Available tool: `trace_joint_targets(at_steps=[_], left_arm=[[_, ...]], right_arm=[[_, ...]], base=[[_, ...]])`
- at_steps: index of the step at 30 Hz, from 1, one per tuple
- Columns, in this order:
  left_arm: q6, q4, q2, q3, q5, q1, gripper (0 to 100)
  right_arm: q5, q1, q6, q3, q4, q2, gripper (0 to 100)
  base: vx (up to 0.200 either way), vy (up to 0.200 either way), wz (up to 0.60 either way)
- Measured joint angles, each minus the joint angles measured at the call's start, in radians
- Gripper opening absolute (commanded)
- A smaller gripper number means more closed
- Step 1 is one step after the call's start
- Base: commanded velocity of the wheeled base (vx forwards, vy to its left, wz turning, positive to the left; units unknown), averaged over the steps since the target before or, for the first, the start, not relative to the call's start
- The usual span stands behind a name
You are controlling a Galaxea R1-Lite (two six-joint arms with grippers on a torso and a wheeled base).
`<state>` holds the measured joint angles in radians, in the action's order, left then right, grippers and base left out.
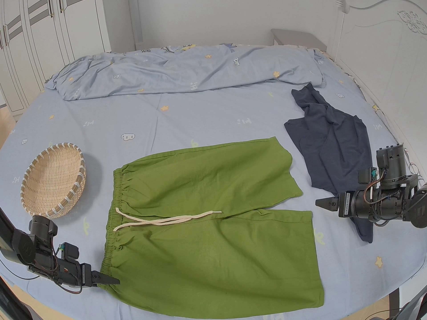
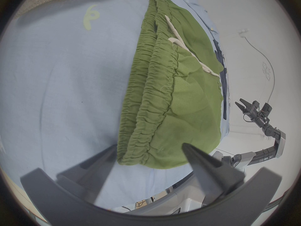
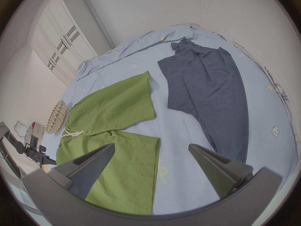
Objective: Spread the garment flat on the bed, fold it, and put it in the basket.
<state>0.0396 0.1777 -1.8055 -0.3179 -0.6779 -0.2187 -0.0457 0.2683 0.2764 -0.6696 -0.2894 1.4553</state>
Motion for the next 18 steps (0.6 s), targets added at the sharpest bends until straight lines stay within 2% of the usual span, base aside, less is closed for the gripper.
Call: trace_joint_targets(at_steps=[7,14,18], left_arm=[[0.003,0.001,0.014,0.013,0.001,-0.005,0],[0.008,-0.001,0.057,0.034,0.004,-0.053,0],[0.011,-0.002,0.086,0.036,0.003,-0.081,0]], right_arm=[[0.0,-0.001,0.0,-0.001,0.0,0.001,100],[-0.001,0.0,0.0,0.013,0.004,-0.001,100],[-0.04,-0.007,0.001,0.042,0.053,-0.014,100]], base=[[0.0,0.0,0.0],[0.0,0.0,0.0],[0.0,0.0,0.0]])
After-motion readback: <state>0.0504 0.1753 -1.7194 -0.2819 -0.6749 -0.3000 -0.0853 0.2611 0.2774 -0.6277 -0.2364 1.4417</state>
